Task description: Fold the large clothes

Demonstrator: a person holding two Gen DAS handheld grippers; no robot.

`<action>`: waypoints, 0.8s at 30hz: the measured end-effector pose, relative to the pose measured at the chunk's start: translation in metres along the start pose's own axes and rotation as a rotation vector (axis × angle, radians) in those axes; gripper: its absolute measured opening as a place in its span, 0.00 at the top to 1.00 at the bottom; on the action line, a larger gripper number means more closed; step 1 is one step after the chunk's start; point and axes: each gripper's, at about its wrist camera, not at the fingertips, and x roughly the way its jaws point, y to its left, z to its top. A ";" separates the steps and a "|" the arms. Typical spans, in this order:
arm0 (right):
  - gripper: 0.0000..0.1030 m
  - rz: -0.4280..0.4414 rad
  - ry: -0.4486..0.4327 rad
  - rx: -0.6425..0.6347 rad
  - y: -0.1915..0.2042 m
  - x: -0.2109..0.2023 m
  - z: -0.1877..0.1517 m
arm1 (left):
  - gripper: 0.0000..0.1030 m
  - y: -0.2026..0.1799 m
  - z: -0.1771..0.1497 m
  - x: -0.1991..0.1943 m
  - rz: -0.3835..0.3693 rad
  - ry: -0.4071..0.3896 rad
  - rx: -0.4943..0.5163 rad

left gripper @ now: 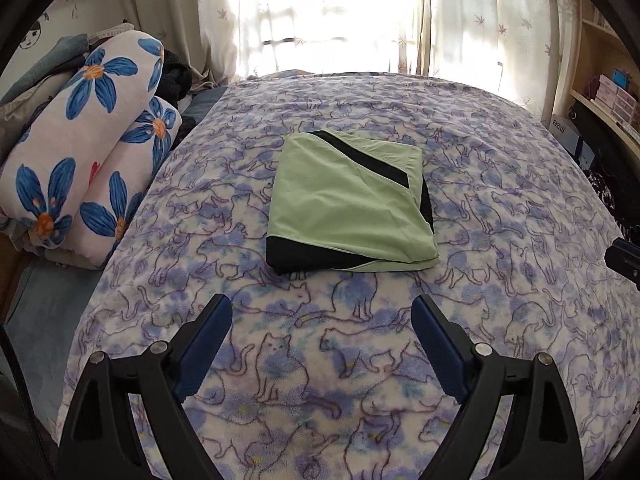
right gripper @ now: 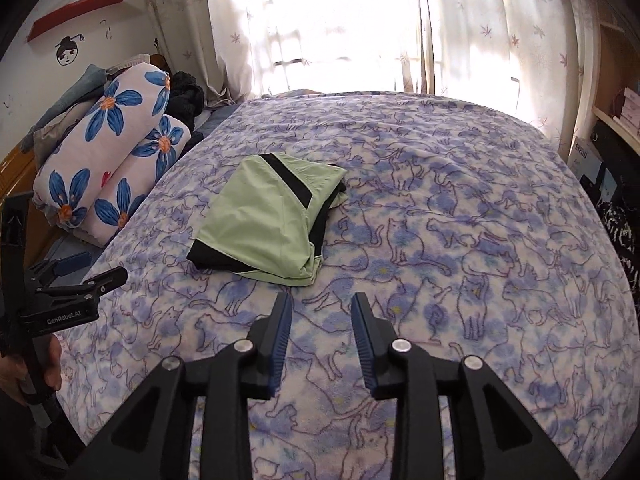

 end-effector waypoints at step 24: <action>0.42 -0.065 -0.029 0.058 -0.020 -0.106 -0.149 | 0.12 -0.111 -0.144 -0.114 -0.085 -0.070 0.024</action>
